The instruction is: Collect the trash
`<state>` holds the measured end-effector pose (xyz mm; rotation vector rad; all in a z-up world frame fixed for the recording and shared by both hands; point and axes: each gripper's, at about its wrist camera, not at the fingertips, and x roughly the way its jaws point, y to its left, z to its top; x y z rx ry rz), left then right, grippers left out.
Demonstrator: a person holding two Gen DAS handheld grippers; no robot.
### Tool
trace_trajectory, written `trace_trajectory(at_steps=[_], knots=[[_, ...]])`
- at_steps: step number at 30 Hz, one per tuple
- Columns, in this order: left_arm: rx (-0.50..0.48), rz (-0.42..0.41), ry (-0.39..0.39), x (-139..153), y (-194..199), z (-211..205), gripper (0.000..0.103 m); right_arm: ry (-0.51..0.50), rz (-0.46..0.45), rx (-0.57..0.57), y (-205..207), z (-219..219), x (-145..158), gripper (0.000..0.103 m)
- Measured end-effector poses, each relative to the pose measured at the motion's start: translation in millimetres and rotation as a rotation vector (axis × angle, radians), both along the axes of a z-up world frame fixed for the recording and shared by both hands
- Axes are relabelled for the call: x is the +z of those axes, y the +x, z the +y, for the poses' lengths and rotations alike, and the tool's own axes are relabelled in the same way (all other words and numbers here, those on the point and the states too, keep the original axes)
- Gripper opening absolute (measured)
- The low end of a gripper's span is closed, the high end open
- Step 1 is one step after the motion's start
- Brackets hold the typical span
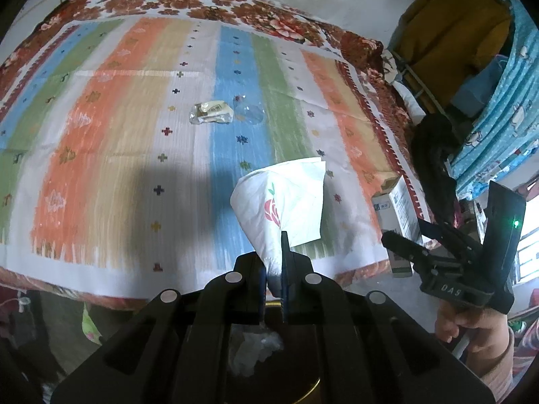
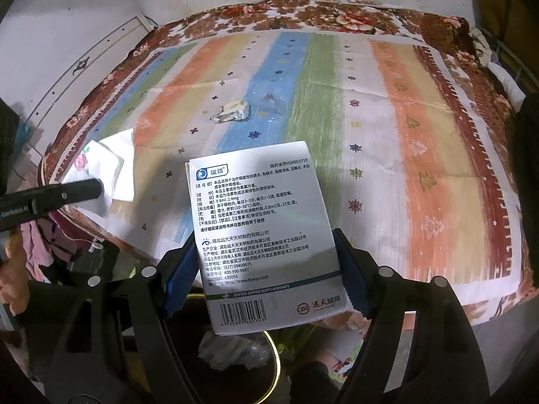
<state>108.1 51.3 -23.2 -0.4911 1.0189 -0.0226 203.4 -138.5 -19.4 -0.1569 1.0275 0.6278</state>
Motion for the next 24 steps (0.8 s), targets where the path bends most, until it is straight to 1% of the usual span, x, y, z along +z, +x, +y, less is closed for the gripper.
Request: trace_trajectory(at_steps=[5, 9, 14, 20, 24], knots=[[-0.028, -0.043, -0.003, 6.8, -23.5, -8.8, 0.005, 0.009, -0.012, 0.002, -22.7, -4.4, 3.4, 0.071], [-0.054, -0.061, -0.006, 5.0, -45.1, -17.4, 0.005, 0.029, -0.02, 0.009, -45.0, -8.6, 4.7, 0.071], [-0.072, -0.077, 0.033, 1.1, -69.5, -22.0, 0.005, 0.031, -0.023, 0.014, -72.2, -18.5, -1.9, 0.071], [-0.095, -0.104, 0.001, -0.5, -98.0, -20.9, 0.005, 0.027, -0.007, 0.005, -102.4, -33.5, -13.7, 0.071], [-0.137, -0.121, -0.011, -2.5, -115.9, -29.7, 0.005, 0.042, 0.009, 0.007, -119.9, -39.1, -18.4, 0.071]])
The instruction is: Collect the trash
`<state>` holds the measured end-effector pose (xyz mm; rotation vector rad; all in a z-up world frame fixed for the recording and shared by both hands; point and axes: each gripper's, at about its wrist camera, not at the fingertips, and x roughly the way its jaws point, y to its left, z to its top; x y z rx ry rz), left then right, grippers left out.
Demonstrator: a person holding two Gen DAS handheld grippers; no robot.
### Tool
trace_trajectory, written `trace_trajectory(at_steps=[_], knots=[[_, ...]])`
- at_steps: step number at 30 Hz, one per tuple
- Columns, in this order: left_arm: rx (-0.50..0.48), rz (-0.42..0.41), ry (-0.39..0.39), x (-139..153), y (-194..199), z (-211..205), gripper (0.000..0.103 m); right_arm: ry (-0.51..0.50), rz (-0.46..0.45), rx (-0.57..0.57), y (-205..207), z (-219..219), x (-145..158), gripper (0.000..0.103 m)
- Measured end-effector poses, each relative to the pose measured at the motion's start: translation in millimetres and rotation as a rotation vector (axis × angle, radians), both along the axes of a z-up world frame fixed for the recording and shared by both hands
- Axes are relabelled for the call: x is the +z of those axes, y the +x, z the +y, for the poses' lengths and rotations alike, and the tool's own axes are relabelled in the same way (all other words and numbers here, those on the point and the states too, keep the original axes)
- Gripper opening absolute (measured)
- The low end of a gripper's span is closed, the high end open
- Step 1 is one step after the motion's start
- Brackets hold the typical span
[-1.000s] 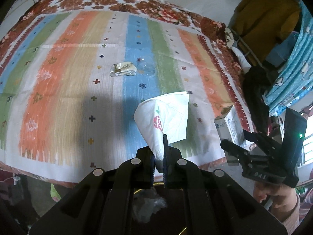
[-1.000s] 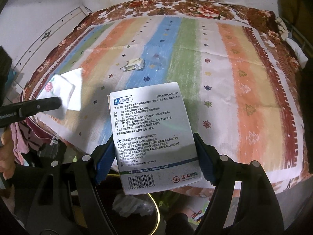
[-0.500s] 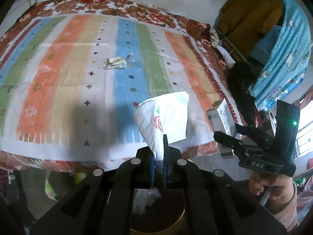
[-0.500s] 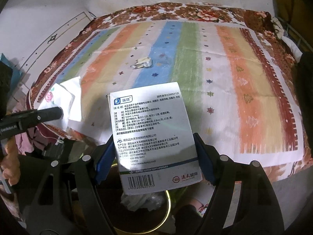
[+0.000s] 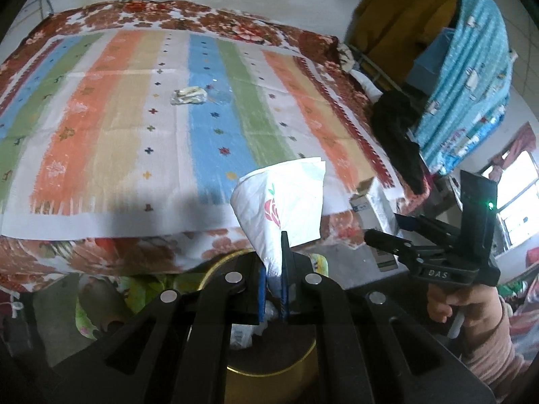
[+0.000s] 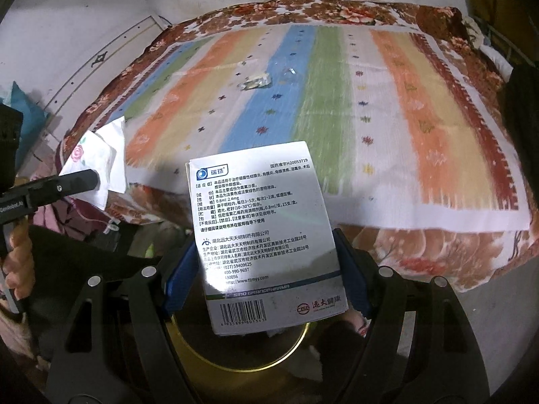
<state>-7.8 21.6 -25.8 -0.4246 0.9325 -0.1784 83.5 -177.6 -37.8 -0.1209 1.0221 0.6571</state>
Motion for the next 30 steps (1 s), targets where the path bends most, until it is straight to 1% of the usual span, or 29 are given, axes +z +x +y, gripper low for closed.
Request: trace_trajectory(at_steps=[4, 8, 12, 15, 20, 24, 30], knots=[[-0.032, -0.009, 0.008, -3.3, -11.0, -10.3, 0.005, 0.006, 0.016, -0.018, -15.7, -5.1, -4.3, 0.071], [-0.042, 0.001, -0.005, -10.8, -20.0, -14.7, 0.005, -0.006, 0.015, -0.031, -31.8, -8.4, -7.9, 0.071], [-0.044, 0.013, -0.015, -18.9, -29.4, -17.7, 0.005, -0.021, 0.033, -0.018, -49.5, -10.5, -13.3, 0.071], [-0.051, 0.017, -0.025, -22.2, -36.8, -20.0, 0.005, -0.032, 0.029, -0.007, -62.1, -12.3, -13.8, 0.071], [-0.069, 0.026, -0.051, -27.9, -46.1, -23.5, 0.005, -0.016, 0.056, 0.004, -77.2, -17.8, -17.9, 0.071], [-0.085, 0.035, -0.063, -32.7, -51.5, -29.0, 0.005, -0.011, 0.06, 0.014, -83.3, -16.8, -20.5, 0.071], [-0.089, 0.04, -0.079, -35.9, -51.1, -31.5, 0.005, -0.01, 0.067, 0.026, -80.4, -10.0, -24.0, 0.071]])
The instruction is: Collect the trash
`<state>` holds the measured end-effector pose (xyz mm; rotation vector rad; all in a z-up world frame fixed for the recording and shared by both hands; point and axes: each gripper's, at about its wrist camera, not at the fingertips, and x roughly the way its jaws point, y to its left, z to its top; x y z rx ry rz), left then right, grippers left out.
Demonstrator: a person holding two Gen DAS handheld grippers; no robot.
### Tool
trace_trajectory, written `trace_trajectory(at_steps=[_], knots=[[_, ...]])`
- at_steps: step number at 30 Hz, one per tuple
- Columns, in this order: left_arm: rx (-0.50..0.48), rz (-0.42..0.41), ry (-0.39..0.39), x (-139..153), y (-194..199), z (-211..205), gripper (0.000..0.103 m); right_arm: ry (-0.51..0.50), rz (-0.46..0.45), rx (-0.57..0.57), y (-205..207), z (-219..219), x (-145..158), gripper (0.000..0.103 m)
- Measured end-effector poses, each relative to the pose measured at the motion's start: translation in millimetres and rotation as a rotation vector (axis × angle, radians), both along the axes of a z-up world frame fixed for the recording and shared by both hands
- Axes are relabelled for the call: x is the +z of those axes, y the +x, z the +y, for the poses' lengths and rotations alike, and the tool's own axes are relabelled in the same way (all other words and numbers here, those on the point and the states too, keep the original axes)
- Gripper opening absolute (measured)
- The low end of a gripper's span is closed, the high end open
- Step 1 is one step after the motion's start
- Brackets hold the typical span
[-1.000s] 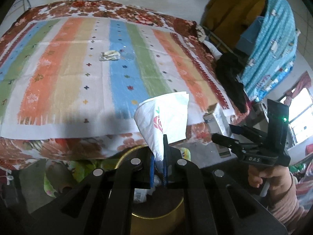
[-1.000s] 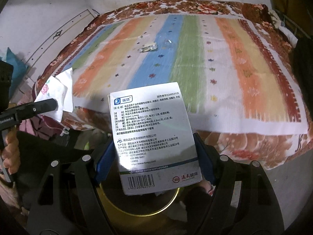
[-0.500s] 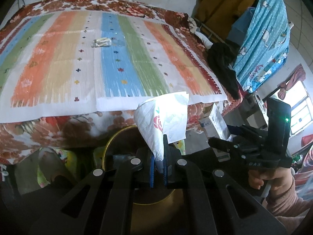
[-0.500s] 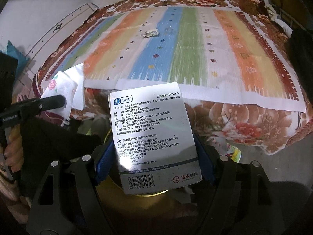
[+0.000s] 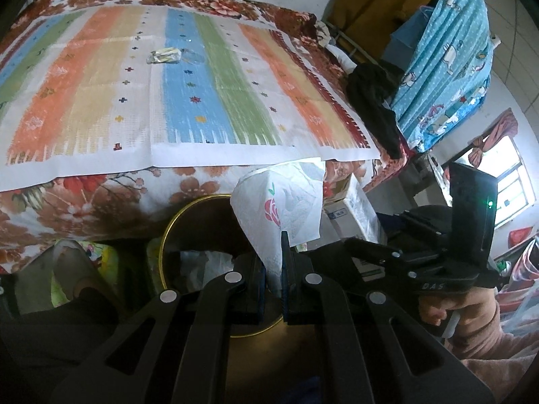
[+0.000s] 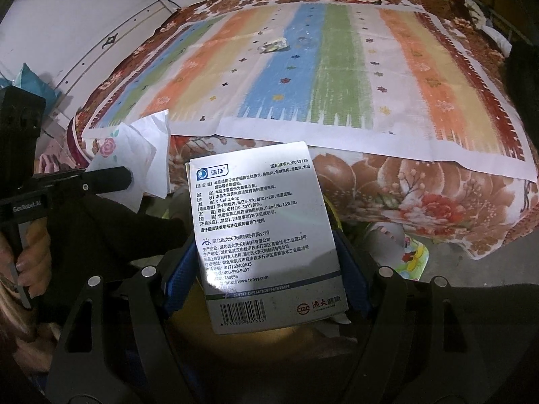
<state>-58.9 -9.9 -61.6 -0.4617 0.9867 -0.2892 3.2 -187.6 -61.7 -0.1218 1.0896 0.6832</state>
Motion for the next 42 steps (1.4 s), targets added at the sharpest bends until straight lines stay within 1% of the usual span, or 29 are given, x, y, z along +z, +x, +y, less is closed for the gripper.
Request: trace_trajectory(at_steps=[1, 3, 4, 5, 6, 8, 10, 13, 17, 25, 32, 38, 42], knots=[[0.002, 0.003, -0.007, -0.3, 1.1, 0.5, 0.008, 0.001, 0.003, 0.002, 1.1, 1.6, -1.1, 0.071], [0.011, 0.009, -0.031, -1.4, 4.7, 3.3, 0.026, 0.019, 0.027, -0.006, 4.5, 3.0, -4.2, 0.072], [0.02, 0.014, -0.054, -2.5, 7.8, 5.4, 0.042, 0.029, 0.044, -0.016, 6.8, 2.7, -7.1, 0.073], [0.03, 0.019, -0.066, -3.1, 10.1, 7.1, 0.047, 0.036, 0.069, -0.024, 9.5, 3.4, -11.5, 0.073], [0.041, 0.024, -0.076, -4.2, 12.1, 9.2, 0.047, 0.046, 0.095, -0.026, 11.7, 5.0, -16.0, 0.073], [0.061, 0.041, -0.089, -7.2, 15.5, 12.9, 0.047, 0.052, 0.11, -0.015, 11.5, 10.1, -20.4, 0.075], [0.078, 0.05, -0.084, -8.5, 15.6, 15.6, 0.047, 0.044, 0.108, 0.004, 9.5, 14.9, -21.7, 0.079], [0.084, 0.053, -0.087, -8.5, 13.8, 17.5, 0.048, 0.048, 0.102, 0.006, 9.7, 15.6, -20.6, 0.082], [0.095, 0.05, -0.082, -8.0, 14.1, 19.7, 0.048, 0.066, 0.097, -0.008, 11.0, 12.5, -17.7, 0.082], [0.115, 0.038, -0.033, -3.1, 16.5, 24.5, 0.05, 0.105, 0.048, -0.013, 16.2, 11.1, -5.8, 0.084], [0.14, 0.023, 0.061, 6.2, 27.7, 28.7, 0.054, 0.085, -0.032, -0.001, 22.9, 19.6, 6.3, 0.087], [0.151, 0.03, 0.119, 12.4, 43.8, 33.3, 0.056, 0.062, -0.115, 0.013, 36.3, 29.0, 20.4, 0.089], [0.159, 0.03, 0.158, 17.0, 54.2, 37.1, 0.06, 0.056, -0.141, 0.016, 49.0, 33.9, 26.8, 0.09]])
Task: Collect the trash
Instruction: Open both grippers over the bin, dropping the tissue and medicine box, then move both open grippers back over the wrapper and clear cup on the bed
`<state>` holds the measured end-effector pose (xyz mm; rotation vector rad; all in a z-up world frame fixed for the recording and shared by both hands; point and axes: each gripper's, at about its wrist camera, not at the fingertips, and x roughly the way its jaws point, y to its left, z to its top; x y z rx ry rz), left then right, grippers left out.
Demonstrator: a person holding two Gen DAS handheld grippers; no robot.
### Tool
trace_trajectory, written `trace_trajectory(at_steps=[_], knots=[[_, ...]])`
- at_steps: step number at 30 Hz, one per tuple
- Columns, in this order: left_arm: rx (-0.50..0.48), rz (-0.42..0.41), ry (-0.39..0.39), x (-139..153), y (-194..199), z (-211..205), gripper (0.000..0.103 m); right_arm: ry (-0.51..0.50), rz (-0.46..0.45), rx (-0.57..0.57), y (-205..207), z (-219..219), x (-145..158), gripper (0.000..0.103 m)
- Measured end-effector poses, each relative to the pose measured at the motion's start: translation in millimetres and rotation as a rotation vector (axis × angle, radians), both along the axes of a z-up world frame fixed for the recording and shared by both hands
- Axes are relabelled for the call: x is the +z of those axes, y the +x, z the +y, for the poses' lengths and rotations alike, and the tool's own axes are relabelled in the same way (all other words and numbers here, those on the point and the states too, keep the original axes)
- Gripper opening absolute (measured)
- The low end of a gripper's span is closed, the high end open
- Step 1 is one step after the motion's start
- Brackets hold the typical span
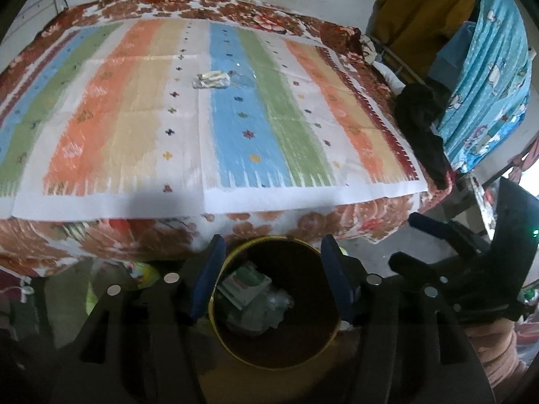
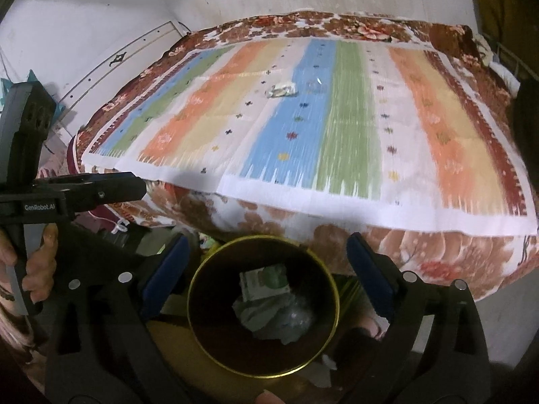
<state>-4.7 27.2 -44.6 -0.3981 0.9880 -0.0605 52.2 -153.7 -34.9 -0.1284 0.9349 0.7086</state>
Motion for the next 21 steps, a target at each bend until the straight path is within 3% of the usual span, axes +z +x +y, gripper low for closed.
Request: trace_trajectory(at_steps=[9, 17, 21], knots=[[0.034, -0.014, 0.064, 13.9, 23.8, 17.3, 0.073, 0.0, -0.024, -0.008, 28.3, 6.6, 13.2, 0.094], [0.073, -0.032, 0.11, 18.9, 43.2, 24.9, 0.094, -0.015, -0.041, -0.029, 59.1, 18.5, 21.4, 0.094], [0.095, -0.039, 0.166, 21.4, 55.7, 30.5, 0.097, -0.008, -0.045, -0.038, 74.6, 25.4, 24.8, 0.094]])
